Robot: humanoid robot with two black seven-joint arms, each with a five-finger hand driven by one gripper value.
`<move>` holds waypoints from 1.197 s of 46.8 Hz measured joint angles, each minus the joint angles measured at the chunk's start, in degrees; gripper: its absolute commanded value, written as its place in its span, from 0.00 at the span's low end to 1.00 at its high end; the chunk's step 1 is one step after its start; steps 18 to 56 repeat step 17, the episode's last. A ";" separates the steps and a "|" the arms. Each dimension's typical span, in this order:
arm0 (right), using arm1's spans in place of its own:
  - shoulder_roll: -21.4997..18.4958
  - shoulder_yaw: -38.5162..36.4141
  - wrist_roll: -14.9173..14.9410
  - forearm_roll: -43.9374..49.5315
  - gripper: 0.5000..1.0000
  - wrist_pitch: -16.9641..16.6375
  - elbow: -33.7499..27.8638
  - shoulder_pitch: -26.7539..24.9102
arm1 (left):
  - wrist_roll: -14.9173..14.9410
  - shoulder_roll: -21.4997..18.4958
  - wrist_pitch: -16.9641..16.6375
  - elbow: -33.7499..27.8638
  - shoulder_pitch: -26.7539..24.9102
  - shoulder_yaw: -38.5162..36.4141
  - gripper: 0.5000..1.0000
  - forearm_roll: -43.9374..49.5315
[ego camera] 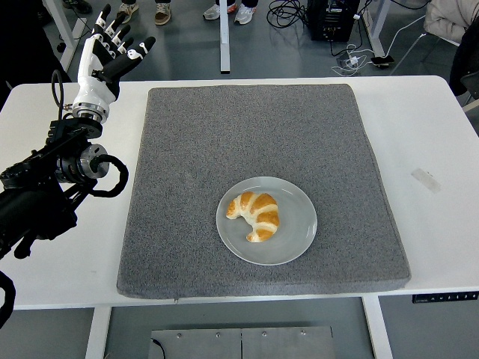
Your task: Place the bread on the plate
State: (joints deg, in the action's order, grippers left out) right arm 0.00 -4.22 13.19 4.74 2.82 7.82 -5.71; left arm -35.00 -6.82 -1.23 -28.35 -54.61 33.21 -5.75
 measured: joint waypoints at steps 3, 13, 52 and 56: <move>0.00 0.00 0.00 0.00 1.00 0.00 0.00 -0.01 | 0.00 2.09 3.20 5.02 -0.30 1.13 0.94 1.59; 0.00 -0.11 -0.01 0.00 1.00 -0.01 0.51 0.17 | 0.00 4.66 7.82 10.50 -1.25 4.43 0.96 6.57; 0.00 -0.12 -0.01 0.00 1.00 -0.03 0.60 0.35 | 0.25 4.85 8.00 10.59 -1.28 6.06 0.96 8.20; 0.00 -0.12 -0.01 0.00 1.00 -0.03 0.60 0.35 | 0.25 4.85 8.00 10.59 -1.28 6.06 0.96 8.20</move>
